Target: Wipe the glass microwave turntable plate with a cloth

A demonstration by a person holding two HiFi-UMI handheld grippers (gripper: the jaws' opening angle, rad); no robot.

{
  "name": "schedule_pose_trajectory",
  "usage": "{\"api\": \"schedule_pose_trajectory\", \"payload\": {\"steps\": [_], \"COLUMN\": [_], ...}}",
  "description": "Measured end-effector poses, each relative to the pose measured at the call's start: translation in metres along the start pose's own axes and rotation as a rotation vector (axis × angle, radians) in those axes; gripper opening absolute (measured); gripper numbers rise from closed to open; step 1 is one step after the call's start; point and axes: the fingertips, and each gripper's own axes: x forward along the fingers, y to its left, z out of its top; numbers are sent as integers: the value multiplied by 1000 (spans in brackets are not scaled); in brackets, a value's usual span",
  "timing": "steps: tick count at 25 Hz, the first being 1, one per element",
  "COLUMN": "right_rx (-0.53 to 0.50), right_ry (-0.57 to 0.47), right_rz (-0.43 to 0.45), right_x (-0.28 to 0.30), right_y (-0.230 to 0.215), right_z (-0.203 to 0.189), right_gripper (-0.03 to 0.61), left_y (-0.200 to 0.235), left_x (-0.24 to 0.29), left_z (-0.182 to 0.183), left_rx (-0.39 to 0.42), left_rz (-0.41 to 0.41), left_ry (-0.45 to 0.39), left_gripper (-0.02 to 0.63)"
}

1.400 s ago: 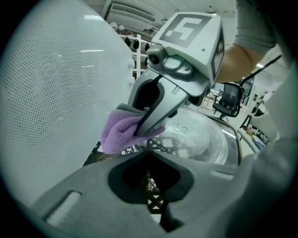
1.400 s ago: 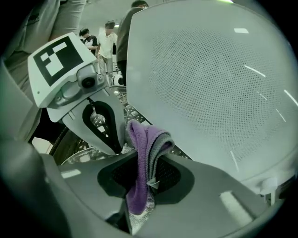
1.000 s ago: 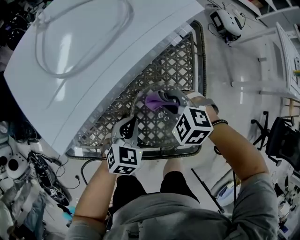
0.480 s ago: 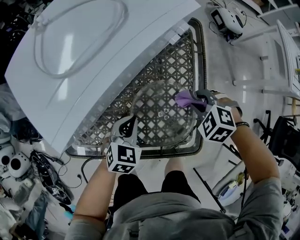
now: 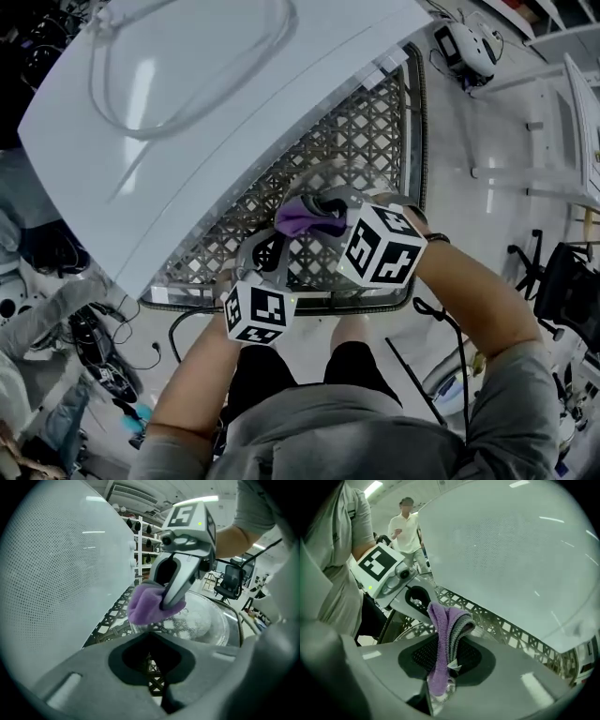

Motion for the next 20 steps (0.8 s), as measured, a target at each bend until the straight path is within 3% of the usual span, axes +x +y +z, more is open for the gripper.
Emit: {"api": "schedule_pose_trajectory", "payload": {"steps": [9, 14, 20], "right_rx": [-97, -134, -93], "right_ry": [147, 215, 295], "right_rz": [143, 131, 66], "right_x": [32, 27, -9], "right_y": [10, 8, 1], "right_z": [25, 13, -43], "right_gripper": [100, 100, 100], "left_y": [0, 0, 1], "left_x": [-2, -2, -3], "left_z": [-1, -1, 0], "left_rx": [15, 24, -15], "left_rz": [6, 13, -5], "left_ry": [-22, -14, -17], "left_gripper": [0, 0, 0]}}
